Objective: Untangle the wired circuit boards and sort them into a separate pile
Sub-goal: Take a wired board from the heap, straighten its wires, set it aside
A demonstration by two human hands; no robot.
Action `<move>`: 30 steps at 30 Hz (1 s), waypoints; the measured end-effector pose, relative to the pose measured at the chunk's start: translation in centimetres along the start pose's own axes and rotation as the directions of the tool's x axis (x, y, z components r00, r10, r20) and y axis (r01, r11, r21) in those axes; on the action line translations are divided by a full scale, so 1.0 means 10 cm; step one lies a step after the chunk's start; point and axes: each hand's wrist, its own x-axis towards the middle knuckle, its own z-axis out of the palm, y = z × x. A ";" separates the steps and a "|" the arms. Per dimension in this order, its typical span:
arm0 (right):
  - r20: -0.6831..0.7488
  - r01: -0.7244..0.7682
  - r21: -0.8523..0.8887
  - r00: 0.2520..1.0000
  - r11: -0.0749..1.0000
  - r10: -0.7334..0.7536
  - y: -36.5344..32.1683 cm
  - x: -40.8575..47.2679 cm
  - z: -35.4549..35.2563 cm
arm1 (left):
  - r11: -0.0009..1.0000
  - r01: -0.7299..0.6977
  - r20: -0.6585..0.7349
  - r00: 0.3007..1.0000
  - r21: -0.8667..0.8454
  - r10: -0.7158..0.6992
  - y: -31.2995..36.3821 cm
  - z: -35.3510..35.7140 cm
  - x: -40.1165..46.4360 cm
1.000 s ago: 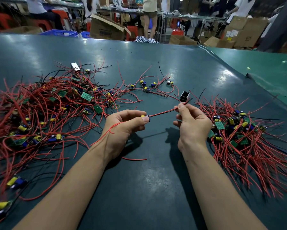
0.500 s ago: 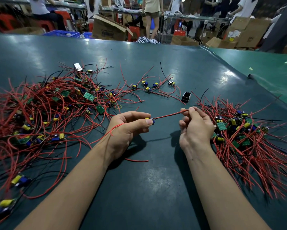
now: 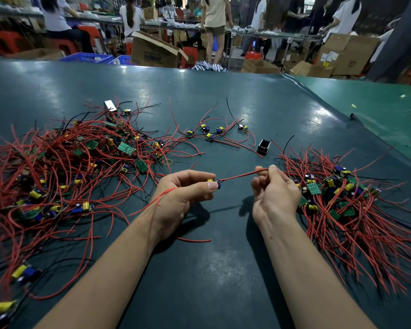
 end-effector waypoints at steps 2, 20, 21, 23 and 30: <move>0.019 -0.040 0.036 0.999 0.999 0.040 -0.01 -0.02 -0.01 | 1.000 -0.016 -0.044 0.999 -0.016 0.015 -0.01 -0.02 0.02; 0.107 -0.008 -0.235 0.994 0.972 0.034 -0.11 0.00 -0.05 | 0.999 -0.038 -0.108 0.993 -0.024 0.035 0.01 -0.05 0.03; 0.079 -0.003 -0.207 0.997 0.978 0.020 -0.12 0.02 -0.07 | 0.998 -0.039 -0.105 0.994 -0.058 0.033 0.02 -0.03 0.02; 0.051 0.025 -0.166 0.999 0.986 -0.017 -0.09 0.03 -0.07 | 0.993 -0.052 -0.119 0.992 -0.108 0.040 0.03 0.01 0.01; 0.087 0.098 -0.240 0.993 0.966 -0.079 -0.02 -0.01 -0.04 | 0.927 -0.184 -0.256 0.961 -0.328 0.101 0.10 0.01 0.03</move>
